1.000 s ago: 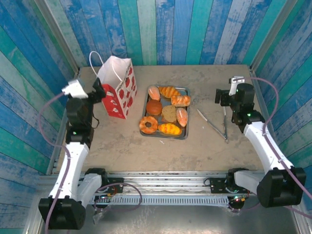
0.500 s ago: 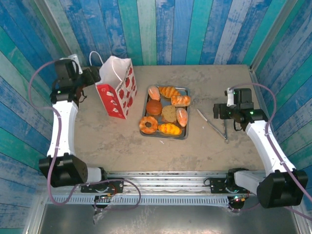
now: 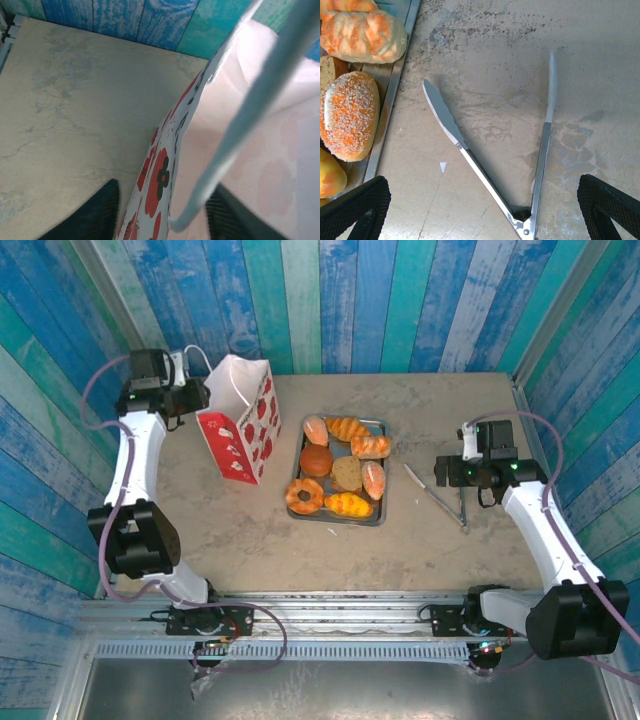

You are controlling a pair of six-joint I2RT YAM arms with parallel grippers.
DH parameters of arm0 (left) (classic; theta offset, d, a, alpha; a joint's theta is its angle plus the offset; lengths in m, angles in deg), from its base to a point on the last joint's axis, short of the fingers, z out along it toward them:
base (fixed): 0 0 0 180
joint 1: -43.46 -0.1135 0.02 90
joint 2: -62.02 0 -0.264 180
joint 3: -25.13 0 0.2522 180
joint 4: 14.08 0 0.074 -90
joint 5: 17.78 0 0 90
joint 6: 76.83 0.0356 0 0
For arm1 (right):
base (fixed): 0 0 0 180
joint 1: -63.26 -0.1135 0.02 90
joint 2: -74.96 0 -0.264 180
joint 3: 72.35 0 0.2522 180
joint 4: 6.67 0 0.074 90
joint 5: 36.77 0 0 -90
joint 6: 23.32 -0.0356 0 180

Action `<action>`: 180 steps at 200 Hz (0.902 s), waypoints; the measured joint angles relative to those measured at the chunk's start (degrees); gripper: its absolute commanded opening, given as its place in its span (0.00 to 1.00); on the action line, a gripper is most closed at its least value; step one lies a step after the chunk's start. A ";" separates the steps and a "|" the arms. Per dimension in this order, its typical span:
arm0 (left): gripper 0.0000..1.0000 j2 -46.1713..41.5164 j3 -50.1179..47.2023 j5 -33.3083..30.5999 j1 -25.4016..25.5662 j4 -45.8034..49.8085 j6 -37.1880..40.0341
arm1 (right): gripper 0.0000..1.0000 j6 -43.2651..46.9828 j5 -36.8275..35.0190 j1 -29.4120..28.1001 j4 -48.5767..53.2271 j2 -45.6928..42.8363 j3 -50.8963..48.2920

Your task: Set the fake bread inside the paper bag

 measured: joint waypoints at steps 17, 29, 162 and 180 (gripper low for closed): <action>0.20 0.66 0.90 0.35 0.00 0.55 0.83 | 1.00 0.15 -0.13 0.00 0.00 0.00 0.00; 0.09 0.94 1.38 0.48 0.00 0.92 0.94 | 1.00 0.17 -0.35 0.00 0.00 -0.02 0.00; 0.00 -13.99 -7.34 2.93 0.00 3.48 1.25 | 1.00 0.42 -3.04 0.00 1.14 -1.88 0.00; 0.00 -18.82 -9.84 3.45 0.00 3.54 0.66 | 1.00 0.46 -3.67 0.00 2.21 -2.03 0.00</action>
